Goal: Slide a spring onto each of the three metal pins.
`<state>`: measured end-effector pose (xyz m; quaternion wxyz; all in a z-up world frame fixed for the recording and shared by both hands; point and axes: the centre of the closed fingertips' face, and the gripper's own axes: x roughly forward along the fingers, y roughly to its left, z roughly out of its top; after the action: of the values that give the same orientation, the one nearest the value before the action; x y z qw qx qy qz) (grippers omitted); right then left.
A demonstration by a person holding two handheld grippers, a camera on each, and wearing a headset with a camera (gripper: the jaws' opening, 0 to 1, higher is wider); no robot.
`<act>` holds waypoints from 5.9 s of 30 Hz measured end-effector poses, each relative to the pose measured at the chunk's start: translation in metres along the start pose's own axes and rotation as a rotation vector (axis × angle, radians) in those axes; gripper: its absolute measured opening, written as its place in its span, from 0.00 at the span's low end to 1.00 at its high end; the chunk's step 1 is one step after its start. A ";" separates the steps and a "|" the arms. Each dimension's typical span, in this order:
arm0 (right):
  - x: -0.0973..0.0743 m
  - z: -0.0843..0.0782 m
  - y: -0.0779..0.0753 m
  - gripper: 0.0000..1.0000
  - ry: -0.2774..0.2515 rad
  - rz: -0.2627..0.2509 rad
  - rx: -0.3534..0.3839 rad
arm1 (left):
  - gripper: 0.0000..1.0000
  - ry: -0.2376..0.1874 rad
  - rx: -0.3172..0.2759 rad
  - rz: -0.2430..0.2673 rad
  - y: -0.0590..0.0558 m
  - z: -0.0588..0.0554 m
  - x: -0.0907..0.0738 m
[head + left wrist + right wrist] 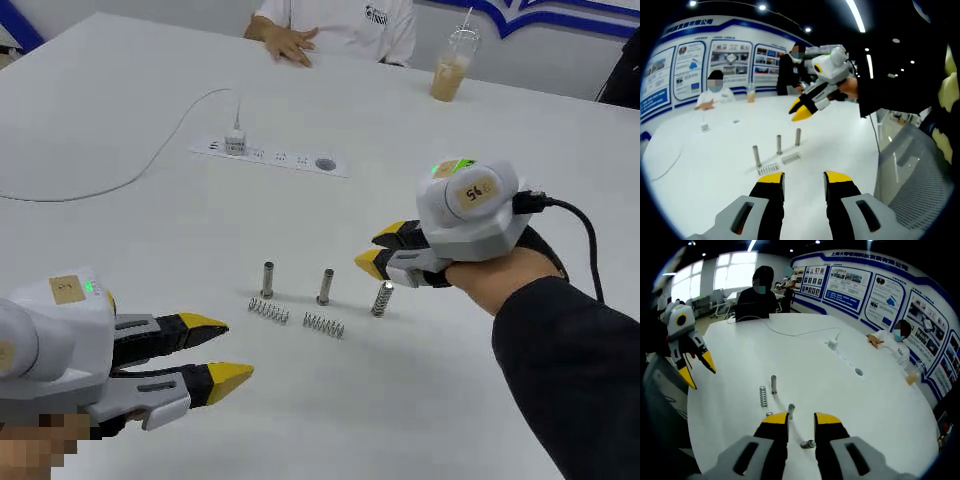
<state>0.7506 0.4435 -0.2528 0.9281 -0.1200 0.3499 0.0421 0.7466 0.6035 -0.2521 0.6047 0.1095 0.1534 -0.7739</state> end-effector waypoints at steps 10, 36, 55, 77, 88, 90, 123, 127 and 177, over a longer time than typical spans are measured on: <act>0.024 -0.037 0.035 0.19 0.095 0.116 -0.031 | 0.32 0.012 -0.004 -0.004 -0.003 -0.004 0.001; 0.053 -0.072 0.049 0.13 0.187 0.200 -0.002 | 0.31 0.029 -0.009 -0.010 -0.001 -0.007 0.004; 0.024 -0.056 0.074 0.11 0.174 0.252 -0.062 | 0.31 0.067 0.046 -0.045 0.000 -0.007 0.019; -0.012 -0.032 0.134 0.11 0.230 0.437 -0.220 | 0.29 0.169 0.214 -0.145 -0.023 -0.024 0.039; -0.021 -0.025 0.143 0.11 0.236 0.464 -0.236 | 0.18 0.178 0.284 -0.178 -0.031 -0.027 0.042; -0.022 -0.022 0.143 0.11 0.231 0.460 -0.242 | 0.16 0.175 0.289 -0.177 -0.031 -0.027 0.042; -0.032 0.028 0.149 0.13 0.050 0.448 -0.218 | 0.10 0.100 0.173 -0.180 -0.033 -0.014 0.046; -0.031 0.027 0.148 0.15 0.052 0.444 -0.217 | 0.10 0.094 0.168 -0.174 -0.031 -0.013 0.046; -0.023 0.032 0.056 0.12 0.012 0.215 -0.095 | 0.30 0.019 0.072 -0.024 0.003 0.000 0.012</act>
<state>0.7446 0.5055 -0.2251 0.9094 -0.1256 0.3639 0.1573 0.7462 0.5921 -0.2569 0.5897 0.1365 0.1323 -0.7849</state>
